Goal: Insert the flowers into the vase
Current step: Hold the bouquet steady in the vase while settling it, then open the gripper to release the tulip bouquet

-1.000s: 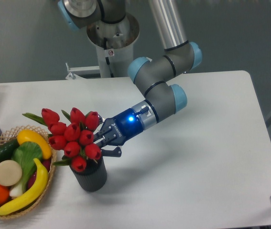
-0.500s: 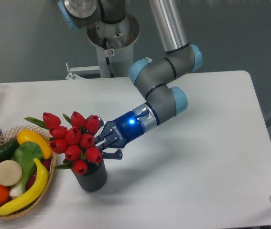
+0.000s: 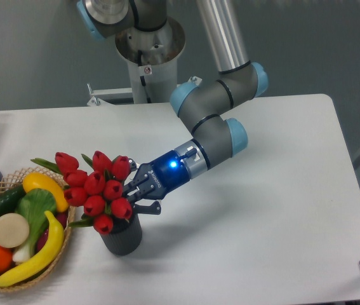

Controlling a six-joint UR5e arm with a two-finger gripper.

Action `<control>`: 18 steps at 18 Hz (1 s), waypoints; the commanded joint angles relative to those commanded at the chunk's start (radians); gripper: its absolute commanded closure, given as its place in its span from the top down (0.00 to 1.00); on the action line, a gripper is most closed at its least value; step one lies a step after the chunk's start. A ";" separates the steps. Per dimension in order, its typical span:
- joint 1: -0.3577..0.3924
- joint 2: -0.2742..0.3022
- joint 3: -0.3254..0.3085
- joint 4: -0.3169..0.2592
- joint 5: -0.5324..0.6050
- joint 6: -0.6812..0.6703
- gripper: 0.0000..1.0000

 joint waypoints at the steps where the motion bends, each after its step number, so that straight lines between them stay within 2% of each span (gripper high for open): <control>1: 0.000 0.000 0.000 0.000 0.000 0.000 0.31; 4: 0.000 0.003 -0.002 0.000 0.000 0.000 0.38; 8: 0.000 0.005 -0.002 0.000 0.000 0.000 0.41; 10: 0.000 0.006 -0.002 0.000 0.000 0.000 0.46; 13: 0.002 0.008 -0.002 0.000 -0.002 0.000 0.47; 15: 0.002 0.008 0.000 0.002 0.000 0.002 0.55; 18: 0.003 0.011 -0.003 0.002 0.000 0.002 0.62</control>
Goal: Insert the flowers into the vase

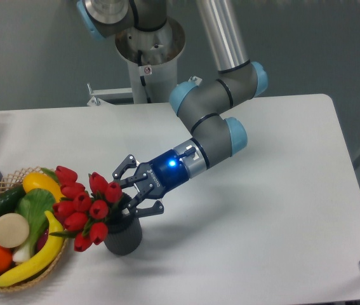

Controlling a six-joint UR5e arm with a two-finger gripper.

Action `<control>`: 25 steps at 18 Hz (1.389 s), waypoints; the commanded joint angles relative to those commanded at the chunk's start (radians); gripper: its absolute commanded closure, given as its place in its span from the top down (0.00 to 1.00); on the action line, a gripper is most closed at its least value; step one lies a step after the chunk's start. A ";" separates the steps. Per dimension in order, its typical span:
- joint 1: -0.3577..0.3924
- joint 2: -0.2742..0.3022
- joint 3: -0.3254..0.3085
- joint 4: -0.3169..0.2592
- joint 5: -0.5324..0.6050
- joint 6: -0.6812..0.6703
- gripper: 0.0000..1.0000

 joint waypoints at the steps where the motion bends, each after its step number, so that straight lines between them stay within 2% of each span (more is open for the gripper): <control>1: 0.000 0.002 0.000 0.000 0.000 0.000 0.70; 3: 0.002 0.006 -0.002 0.000 0.000 0.000 0.98; 4: 0.002 0.009 -0.003 0.000 0.000 0.000 1.00; 7: 0.008 0.021 -0.008 0.003 0.006 0.000 1.00; 11: 0.041 0.096 -0.029 0.000 0.176 -0.008 1.00; 15: 0.087 0.159 -0.031 0.002 0.241 -0.006 1.00; 18: 0.158 0.212 -0.014 0.000 0.308 -0.009 1.00; 20: 0.189 0.251 -0.009 -0.002 0.392 -0.014 1.00; 23: 0.230 0.331 -0.009 -0.009 0.596 -0.020 1.00; 25: 0.250 0.365 -0.006 -0.012 0.707 -0.055 1.00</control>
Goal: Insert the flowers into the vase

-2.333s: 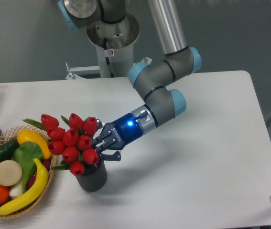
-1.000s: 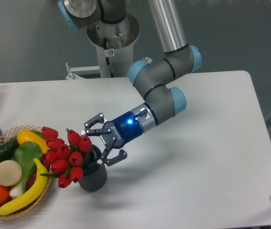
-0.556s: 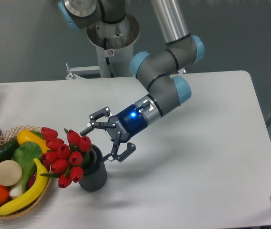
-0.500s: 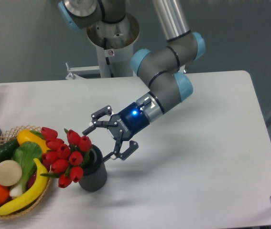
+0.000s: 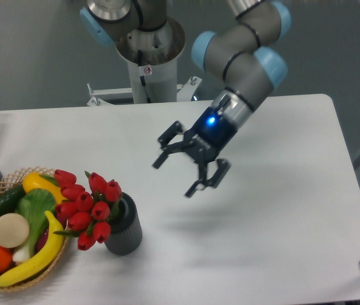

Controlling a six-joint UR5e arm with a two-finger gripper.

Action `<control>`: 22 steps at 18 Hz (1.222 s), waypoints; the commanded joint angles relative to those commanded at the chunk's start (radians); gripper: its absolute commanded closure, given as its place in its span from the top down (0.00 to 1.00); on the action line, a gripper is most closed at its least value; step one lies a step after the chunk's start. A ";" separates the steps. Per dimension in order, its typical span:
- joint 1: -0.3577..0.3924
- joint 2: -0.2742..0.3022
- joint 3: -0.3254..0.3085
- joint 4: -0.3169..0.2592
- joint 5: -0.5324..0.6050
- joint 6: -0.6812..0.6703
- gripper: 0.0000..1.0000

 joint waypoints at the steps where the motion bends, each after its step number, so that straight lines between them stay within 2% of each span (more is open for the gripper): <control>1: 0.005 0.021 0.000 0.000 0.052 -0.012 1.00; 4: 0.041 0.109 -0.008 -0.021 0.198 -0.019 1.00; 7: 0.100 0.202 0.009 -0.142 0.256 -0.017 1.00; 8: 0.123 0.216 0.026 -0.176 0.286 -0.014 1.00; 13: 0.134 0.220 0.139 -0.368 0.450 0.039 1.00; 17: 0.172 0.226 0.208 -0.556 0.510 0.265 1.00; 20: 0.221 0.230 0.224 -0.621 0.517 0.407 1.00; 22: 0.285 0.239 0.221 -0.655 0.517 0.534 1.00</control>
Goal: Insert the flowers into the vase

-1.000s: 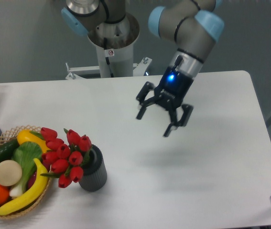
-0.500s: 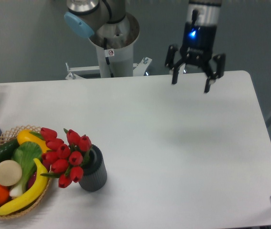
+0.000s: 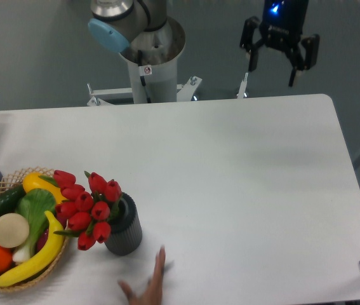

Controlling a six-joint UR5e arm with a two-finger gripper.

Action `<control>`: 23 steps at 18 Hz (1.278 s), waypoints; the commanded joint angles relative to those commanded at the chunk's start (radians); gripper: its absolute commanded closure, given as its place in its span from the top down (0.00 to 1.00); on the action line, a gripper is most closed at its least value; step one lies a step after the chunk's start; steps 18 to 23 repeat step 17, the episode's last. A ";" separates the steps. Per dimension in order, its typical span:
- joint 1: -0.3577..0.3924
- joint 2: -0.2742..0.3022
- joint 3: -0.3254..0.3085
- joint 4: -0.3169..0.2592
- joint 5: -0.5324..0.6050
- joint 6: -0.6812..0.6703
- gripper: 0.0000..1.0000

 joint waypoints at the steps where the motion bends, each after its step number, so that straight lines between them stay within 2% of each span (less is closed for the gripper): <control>1: 0.035 0.002 -0.005 -0.024 -0.003 0.074 1.00; 4: 0.106 0.009 -0.009 -0.045 0.000 0.208 1.00; 9: 0.138 0.009 -0.012 -0.043 0.087 0.376 1.00; 23: 0.149 0.011 -0.014 -0.046 0.084 0.390 1.00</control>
